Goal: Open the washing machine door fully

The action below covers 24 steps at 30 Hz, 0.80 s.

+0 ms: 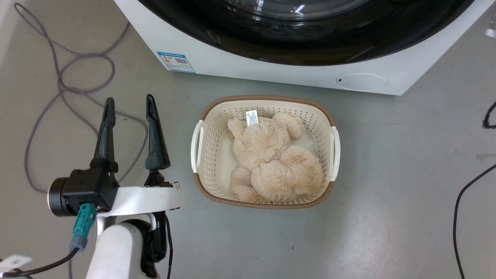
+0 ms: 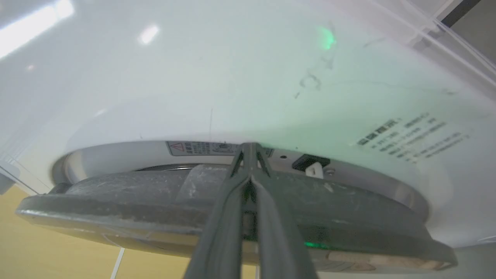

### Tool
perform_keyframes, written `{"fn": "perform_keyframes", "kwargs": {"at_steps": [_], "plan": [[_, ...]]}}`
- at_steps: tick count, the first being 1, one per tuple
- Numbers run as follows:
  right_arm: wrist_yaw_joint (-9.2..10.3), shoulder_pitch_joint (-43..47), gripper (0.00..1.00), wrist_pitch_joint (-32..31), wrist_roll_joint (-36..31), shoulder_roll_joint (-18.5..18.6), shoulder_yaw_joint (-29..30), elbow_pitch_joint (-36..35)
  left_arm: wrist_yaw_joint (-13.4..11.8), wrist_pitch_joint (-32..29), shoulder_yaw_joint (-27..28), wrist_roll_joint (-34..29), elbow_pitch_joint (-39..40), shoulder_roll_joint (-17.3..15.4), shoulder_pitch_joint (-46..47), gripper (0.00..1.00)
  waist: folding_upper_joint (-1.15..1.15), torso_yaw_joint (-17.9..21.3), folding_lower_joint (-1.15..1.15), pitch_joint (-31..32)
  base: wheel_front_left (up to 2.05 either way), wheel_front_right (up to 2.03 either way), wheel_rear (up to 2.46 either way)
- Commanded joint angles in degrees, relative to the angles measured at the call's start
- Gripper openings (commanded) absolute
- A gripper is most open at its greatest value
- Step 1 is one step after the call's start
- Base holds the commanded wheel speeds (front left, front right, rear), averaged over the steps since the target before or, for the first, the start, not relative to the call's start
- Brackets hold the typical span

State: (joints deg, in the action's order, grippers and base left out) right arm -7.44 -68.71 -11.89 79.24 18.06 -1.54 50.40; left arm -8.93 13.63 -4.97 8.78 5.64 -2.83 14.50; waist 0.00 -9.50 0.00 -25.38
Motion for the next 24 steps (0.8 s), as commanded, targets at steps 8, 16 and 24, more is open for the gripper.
{"fn": "perform_keyframes", "kwargs": {"at_steps": [8,16,24], "plan": [[-0.05,-3.10,0.00,-8.21,6.38,0.59,-3.60,2.19,-0.50,1.37,-0.38,0.64,-0.04,-0.05,1.80,1.00,0.00,0.25,0.00,-0.13,0.00,0.00,0.00],[-0.05,0.45,0.00,-10.46,6.06,0.95,-5.10,0.60,-0.16,1.37,0.01,0.31,-0.75,-0.05,0.82,1.00,0.00,1.05,0.00,2.24,0.00,0.00,0.00],[-0.05,6.51,0.00,-13.81,6.69,0.82,-6.63,-1.84,0.32,1.37,0.90,-0.12,-1.64,-0.05,-1.41,1.00,0.00,2.34,0.00,5.97,0.00,0.00,0.00]]}}
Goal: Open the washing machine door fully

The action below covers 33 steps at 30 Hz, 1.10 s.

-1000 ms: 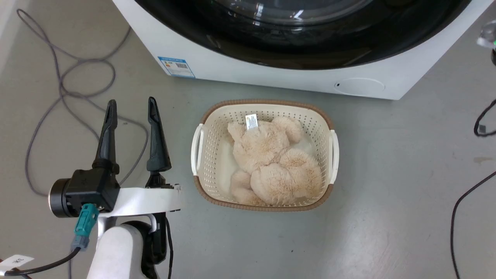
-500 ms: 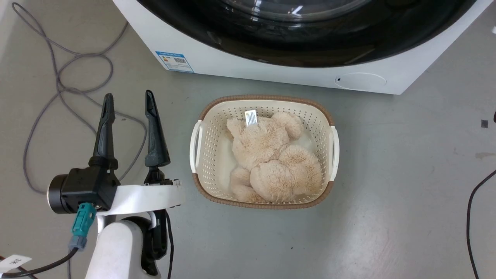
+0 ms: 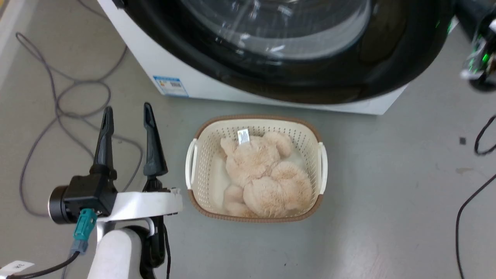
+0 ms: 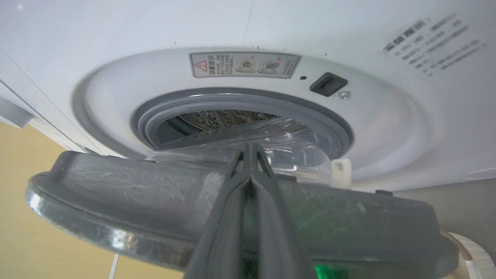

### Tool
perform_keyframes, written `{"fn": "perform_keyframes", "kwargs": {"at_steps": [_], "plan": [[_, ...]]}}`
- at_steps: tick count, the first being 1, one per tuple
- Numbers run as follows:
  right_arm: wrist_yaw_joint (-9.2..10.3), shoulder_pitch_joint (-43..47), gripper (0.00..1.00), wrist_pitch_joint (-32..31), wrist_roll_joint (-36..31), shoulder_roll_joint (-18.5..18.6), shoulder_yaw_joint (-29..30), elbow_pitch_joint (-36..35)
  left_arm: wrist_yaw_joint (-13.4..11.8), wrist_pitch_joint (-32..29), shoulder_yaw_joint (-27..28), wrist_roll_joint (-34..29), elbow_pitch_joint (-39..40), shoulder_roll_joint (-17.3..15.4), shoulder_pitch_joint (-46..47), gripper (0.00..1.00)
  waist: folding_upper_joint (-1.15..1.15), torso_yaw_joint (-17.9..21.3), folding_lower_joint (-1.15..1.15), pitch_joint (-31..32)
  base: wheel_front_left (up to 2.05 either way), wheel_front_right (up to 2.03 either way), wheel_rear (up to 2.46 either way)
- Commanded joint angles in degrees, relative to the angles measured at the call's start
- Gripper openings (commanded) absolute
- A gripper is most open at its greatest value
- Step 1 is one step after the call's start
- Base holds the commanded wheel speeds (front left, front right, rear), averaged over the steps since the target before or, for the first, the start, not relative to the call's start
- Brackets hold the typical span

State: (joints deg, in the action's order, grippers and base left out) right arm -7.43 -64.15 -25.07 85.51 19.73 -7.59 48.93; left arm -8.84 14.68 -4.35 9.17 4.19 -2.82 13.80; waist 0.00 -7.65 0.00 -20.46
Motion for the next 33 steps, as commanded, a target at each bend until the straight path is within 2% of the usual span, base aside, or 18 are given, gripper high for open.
{"fn": "perform_keyframes", "kwargs": {"at_steps": [1,16,33], "plan": [[-0.06,2.81,0.00,-1.01,0.56,-0.87,-0.71,-0.72,0.36,0.32,0.36,-0.55,-0.28,-0.06,-1.02,1.00,0.00,0.60,0.00,1.43,0.00,0.00,0.00],[-0.06,21.58,0.00,-9.33,4.69,-3.96,-3.91,-14.96,1.66,0.32,1.26,-1.48,-2.04,-0.06,-5.93,1.00,0.00,2.43,0.00,9.35,0.00,0.00,0.00],[-0.06,41.02,0.00,-12.12,7.64,-9.42,-7.45,-30.15,2.08,0.32,1.24,-2.74,-4.40,-0.06,-9.27,1.00,0.00,2.38,0.00,13.57,0.00,0.00,0.00]]}}
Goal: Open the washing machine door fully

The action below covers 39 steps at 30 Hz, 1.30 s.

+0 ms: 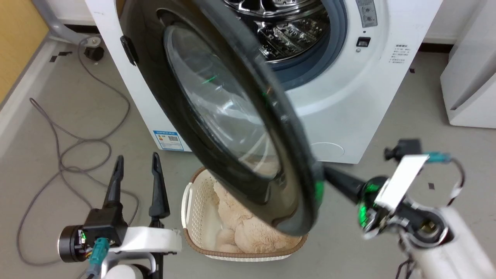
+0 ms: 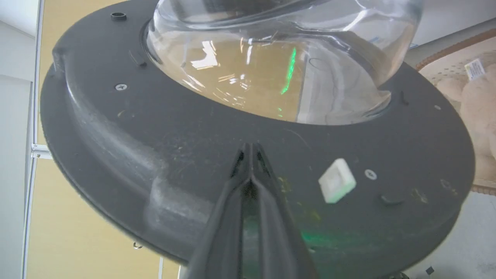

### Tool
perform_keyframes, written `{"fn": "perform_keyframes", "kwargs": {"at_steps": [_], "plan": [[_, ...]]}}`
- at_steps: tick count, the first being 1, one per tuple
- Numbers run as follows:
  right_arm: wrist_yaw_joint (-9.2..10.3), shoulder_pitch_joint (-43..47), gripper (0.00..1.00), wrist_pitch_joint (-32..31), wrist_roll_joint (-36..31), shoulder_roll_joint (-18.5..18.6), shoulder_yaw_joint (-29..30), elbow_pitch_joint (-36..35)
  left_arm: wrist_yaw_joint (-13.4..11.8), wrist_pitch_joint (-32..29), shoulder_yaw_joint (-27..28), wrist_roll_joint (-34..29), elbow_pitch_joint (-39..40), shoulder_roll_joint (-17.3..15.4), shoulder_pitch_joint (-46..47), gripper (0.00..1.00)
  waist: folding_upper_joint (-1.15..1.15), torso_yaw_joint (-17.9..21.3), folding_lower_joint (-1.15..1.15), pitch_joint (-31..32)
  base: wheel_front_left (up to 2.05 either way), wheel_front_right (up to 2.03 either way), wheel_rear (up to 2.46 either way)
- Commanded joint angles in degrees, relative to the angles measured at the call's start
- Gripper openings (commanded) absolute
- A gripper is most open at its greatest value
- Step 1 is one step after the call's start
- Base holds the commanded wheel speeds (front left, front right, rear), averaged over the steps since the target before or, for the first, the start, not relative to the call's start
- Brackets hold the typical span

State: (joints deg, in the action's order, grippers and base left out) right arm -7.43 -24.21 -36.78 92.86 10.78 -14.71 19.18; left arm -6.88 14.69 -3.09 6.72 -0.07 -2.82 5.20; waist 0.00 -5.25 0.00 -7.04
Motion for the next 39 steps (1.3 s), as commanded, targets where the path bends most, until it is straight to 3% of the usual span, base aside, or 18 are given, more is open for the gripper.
{"fn": "perform_keyframes", "kwargs": {"at_steps": [1,18,24,29,39], "plan": [[-0.06,1.94,0.00,-0.42,0.23,-0.84,-0.68,-1.20,0.12,0.30,-0.03,-0.51,-0.42,-0.06,-0.79,1.00,0.00,-0.11,0.00,0.43,0.00,0.00,0.00],[-0.06,11.94,0.00,-0.59,-0.26,-5.65,-6.55,-9.06,0.06,0.30,0.59,-2.86,-3.31,-0.06,-3.10,1.00,0.00,-0.30,0.00,3.62,0.00,0.00,0.00],[-0.06,13.02,0.00,4.90,-2.27,-5.86,-3.66,-11.87,0.05,0.30,0.83,-2.75,-3.58,-0.06,-3.63,1.00,0.00,0.15,0.00,4.03,0.00,0.00,0.00],[-0.06,13.43,0.00,18.40,-8.92,-5.52,2.49,-17.73,-0.01,0.30,1.10,-2.56,-3.63,-0.06,-4.11,1.00,0.00,1.01,0.00,4.51,0.00,0.00,0.00],[-0.06,17.35,0.00,48.01,-31.00,2.45,4.76,-24.13,-0.10,0.30,1.41,-2.13,-3.80,-0.06,-4.81,1.00,0.00,2.63,0.00,5.73,0.00,0.00,0.00]]}}
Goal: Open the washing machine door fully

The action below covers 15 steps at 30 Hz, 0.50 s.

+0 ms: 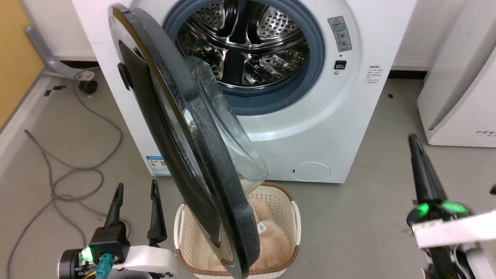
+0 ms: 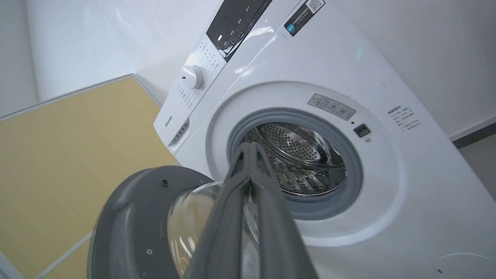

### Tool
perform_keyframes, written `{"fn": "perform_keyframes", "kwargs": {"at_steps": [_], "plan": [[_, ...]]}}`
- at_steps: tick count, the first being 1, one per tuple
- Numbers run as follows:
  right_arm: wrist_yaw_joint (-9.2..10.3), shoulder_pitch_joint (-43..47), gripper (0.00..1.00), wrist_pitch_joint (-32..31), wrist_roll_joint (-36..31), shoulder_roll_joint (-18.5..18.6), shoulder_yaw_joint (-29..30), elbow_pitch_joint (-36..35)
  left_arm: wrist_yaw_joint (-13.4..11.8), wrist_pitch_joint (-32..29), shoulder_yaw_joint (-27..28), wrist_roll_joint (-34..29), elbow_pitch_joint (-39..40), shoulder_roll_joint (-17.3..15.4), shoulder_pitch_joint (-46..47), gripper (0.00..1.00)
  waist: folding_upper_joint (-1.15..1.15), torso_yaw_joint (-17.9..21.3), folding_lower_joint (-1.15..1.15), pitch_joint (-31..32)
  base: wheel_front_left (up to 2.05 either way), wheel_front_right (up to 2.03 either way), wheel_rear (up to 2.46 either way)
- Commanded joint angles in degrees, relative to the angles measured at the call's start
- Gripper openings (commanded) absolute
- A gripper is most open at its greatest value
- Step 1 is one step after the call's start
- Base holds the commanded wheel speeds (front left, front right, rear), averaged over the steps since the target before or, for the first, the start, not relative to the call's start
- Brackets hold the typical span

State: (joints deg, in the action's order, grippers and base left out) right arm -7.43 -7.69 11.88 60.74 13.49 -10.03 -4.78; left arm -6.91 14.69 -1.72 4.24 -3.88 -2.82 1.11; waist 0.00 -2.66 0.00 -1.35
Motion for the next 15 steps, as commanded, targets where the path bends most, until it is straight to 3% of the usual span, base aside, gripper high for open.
{"fn": "perform_keyframes", "kwargs": {"at_steps": [1,7,12,15], "plan": [[-0.06,1.29,0.00,0.79,-2.54,1.19,-0.11,0.15,-0.12,0.30,0.04,0.37,0.05,-0.06,-0.81,1.00,0.00,0.17,0.00,0.12,0.00,0.00,0.00],[-0.06,4.55,0.00,3.05,-21.39,0.77,3.72,1.66,-0.20,0.30,0.47,0.35,0.27,-0.06,-1.44,1.00,0.00,1.19,0.00,0.45,0.00,0.00,0.00],[-0.06,7.41,0.00,3.10,-39.37,-2.23,7.81,0.56,-0.22,0.30,0.61,0.31,0.30,-0.06,-1.57,1.00,0.00,1.67,0.00,0.45,0.00,0.00,0.00],[-0.06,9.54,0.00,3.10,-45.06,-5.13,9.50,0.44,-0.16,0.30,0.50,0.36,0.21,-0.06,-1.47,1.00,0.00,1.71,0.00,0.48,0.00,0.00,0.00]]}}
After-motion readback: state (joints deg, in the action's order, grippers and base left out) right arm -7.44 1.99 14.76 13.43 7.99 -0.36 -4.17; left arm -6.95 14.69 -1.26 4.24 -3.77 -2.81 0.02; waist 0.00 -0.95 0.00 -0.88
